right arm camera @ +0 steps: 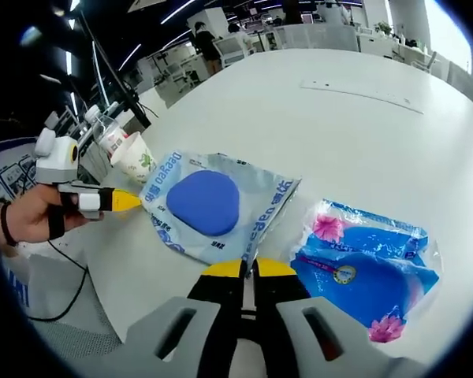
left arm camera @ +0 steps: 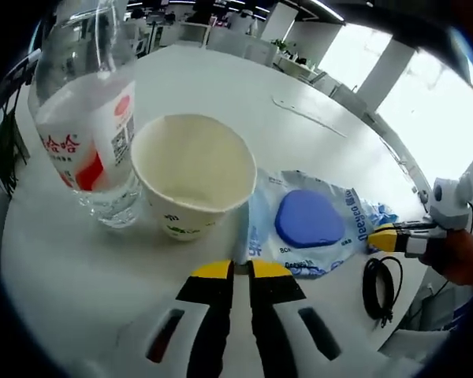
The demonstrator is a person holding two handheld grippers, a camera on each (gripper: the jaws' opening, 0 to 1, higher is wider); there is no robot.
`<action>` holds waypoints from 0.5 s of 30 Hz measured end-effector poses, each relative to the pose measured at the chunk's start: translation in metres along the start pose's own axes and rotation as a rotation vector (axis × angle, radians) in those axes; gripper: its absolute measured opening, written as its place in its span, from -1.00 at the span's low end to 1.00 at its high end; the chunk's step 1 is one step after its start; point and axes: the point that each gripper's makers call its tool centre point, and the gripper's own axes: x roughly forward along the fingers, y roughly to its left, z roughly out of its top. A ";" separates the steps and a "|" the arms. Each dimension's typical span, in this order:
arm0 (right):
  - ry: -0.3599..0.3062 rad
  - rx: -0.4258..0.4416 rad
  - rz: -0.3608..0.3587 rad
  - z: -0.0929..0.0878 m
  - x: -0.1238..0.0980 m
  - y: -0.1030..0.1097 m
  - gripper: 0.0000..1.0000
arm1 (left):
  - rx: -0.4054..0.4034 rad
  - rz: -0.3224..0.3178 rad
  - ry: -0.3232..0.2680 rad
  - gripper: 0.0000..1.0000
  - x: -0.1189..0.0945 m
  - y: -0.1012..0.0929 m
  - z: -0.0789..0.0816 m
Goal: Arrange the tabletop items into an orderly group along one side of the table until the central work area is clear of visible clutter.
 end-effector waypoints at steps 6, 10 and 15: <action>-0.008 -0.011 -0.014 0.001 -0.007 -0.006 -0.98 | -0.002 0.005 -0.012 -0.93 -0.006 0.002 0.002; -0.003 -0.023 -0.020 -0.003 -0.011 -0.007 -0.97 | -0.005 0.005 -0.021 -0.92 -0.011 0.003 0.001; -0.001 -0.029 -0.019 -0.007 -0.015 -0.007 -0.96 | -0.010 0.003 -0.029 -0.91 -0.018 0.005 -0.003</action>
